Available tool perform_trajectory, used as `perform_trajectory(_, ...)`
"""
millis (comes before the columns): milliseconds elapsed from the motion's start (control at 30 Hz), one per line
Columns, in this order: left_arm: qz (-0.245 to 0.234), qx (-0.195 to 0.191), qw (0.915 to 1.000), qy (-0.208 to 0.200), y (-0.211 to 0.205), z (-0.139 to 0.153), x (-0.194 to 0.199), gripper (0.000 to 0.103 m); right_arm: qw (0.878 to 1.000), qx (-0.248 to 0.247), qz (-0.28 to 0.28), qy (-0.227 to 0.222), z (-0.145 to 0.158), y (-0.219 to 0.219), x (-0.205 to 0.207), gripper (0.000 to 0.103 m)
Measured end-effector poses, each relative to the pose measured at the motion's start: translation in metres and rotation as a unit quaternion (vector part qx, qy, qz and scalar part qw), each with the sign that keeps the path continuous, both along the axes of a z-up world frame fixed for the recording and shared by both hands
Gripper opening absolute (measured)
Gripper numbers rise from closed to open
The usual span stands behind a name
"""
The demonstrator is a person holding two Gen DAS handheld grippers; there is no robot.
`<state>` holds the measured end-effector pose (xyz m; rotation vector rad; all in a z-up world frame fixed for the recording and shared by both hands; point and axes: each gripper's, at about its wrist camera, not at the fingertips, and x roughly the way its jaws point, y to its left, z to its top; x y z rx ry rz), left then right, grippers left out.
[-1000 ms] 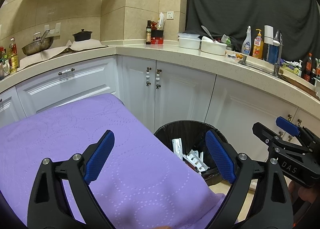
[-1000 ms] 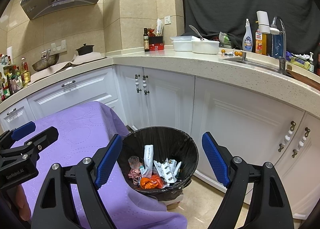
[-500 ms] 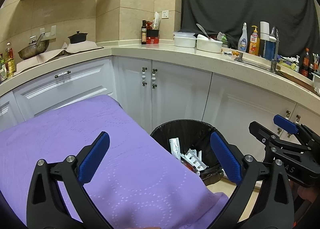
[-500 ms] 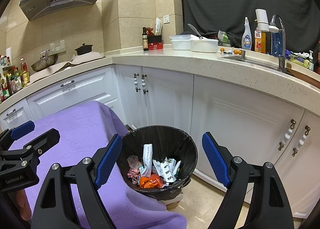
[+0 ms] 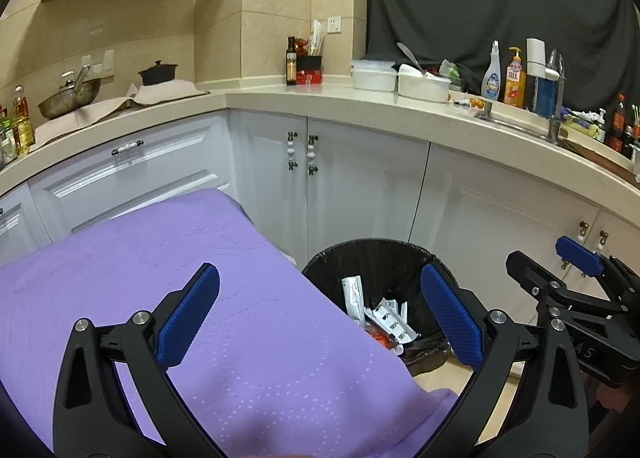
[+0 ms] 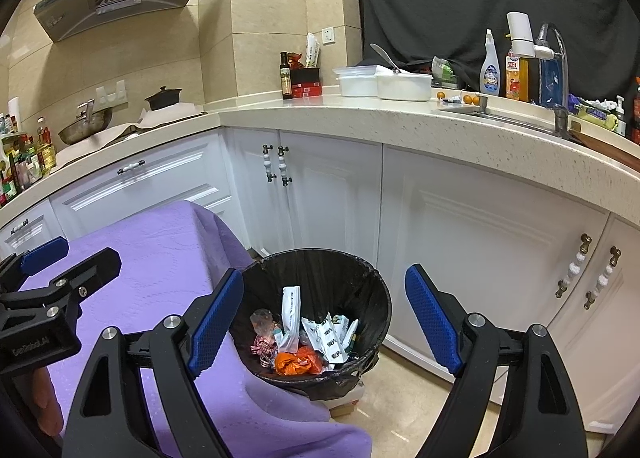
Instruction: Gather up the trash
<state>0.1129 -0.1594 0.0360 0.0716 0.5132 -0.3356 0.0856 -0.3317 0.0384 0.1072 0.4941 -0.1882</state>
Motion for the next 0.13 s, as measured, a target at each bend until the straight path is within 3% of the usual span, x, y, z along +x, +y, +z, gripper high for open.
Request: perform_trajectory(133, 0.009, 0.0, 0.9997, 0.022, 0.004, -0.006, 0.0079, 0.098, 1.0, 0.001, 0.002, 0.003, -0.0026, 0.0019, 0.0027, 0.084)
